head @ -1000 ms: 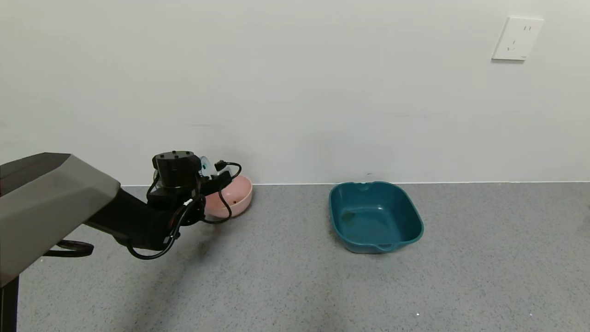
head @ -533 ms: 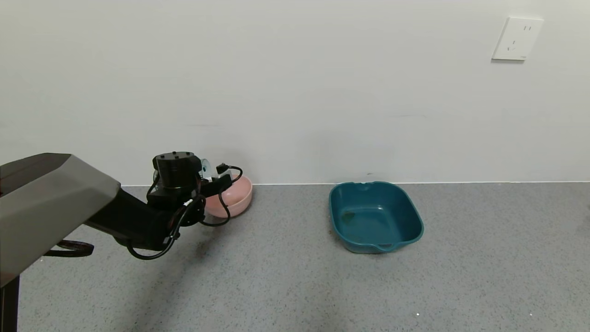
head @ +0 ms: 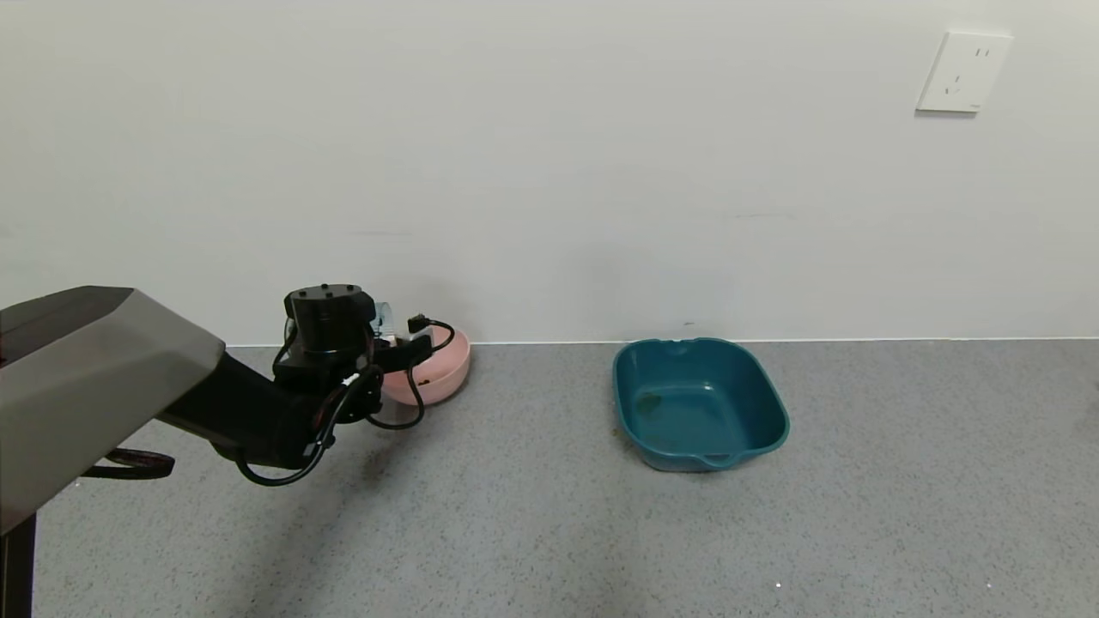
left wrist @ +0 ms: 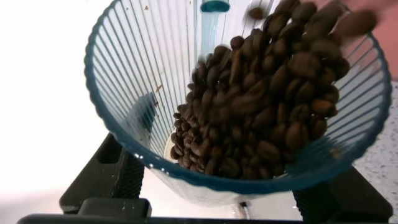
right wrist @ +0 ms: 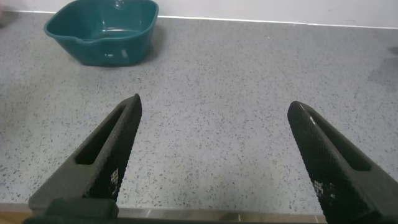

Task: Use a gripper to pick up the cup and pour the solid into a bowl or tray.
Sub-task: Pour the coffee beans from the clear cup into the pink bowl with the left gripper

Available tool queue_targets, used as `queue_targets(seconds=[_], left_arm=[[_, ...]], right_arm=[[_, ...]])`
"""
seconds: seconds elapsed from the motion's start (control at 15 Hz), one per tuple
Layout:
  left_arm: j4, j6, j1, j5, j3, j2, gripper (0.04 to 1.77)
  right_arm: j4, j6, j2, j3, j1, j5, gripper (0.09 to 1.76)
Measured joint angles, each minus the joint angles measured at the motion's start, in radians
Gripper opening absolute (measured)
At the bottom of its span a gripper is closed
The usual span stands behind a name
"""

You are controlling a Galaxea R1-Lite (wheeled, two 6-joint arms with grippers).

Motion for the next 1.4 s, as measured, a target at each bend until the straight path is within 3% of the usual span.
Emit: queue_targets(seconds=[1.4], left_arm=[[-0.003, 0.076, -0.007, 0.05, -0.002, 0.001, 1.31]], right_arm=[[0.0, 0.0, 0.0, 0.0, 0.0, 0.0, 1.71]])
